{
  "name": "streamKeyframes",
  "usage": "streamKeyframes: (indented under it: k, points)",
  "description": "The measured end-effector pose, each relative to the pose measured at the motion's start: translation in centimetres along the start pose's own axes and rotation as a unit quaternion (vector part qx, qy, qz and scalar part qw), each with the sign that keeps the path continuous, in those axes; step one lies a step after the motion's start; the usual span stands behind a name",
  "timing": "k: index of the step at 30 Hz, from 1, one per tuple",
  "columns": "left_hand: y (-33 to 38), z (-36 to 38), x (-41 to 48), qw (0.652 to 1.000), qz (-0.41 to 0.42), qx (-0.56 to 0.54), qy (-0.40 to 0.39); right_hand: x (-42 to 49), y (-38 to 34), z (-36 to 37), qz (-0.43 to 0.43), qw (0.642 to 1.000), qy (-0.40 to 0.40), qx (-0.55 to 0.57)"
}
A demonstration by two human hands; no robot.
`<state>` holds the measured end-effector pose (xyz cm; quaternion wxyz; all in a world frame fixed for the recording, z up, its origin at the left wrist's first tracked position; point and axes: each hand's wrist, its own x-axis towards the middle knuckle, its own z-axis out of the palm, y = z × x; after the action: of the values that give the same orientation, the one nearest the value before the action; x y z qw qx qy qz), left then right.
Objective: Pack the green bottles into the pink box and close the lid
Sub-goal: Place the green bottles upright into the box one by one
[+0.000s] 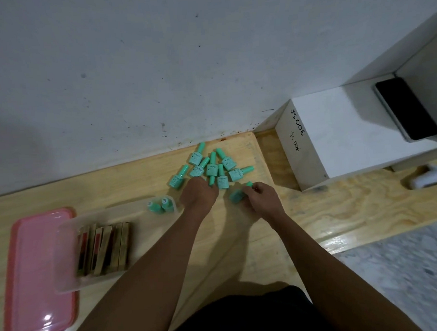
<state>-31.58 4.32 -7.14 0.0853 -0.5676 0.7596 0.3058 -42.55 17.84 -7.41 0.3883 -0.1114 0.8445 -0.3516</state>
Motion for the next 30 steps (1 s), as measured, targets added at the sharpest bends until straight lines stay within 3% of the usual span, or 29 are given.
streamKeyframes:
  k: [6, 13, 20, 26, 30]
  points:
    - [-0.2, -1.1, -1.7, 0.994, 0.08, -0.076, -0.004, -3.2, -0.1, -0.8, -0.107, 0.993, 0.034, 0.02]
    - [-2.8, -5.5, -5.0, 0.961, 0.171, -0.216, 0.005, -6.9, -2.2, -0.3, -0.216, 0.974, 0.056, 0.04]
    - [-9.8, -9.9, -7.7, 0.945, 0.162, -0.269, 0.091, -9.5, -5.1, 3.9, -0.255, 0.967, 0.022, 0.019]
    - [-15.3, -10.4, -8.9, 0.954, 0.096, -0.243, 0.146, -10.8, -7.5, 8.8, -0.278, 0.949, 0.015, -0.146]
    - [-16.8, -9.9, -9.0, 0.953, 0.075, -0.242, 0.169, -10.6, -7.7, 11.2, -0.318, 0.904, 0.056, -0.281]
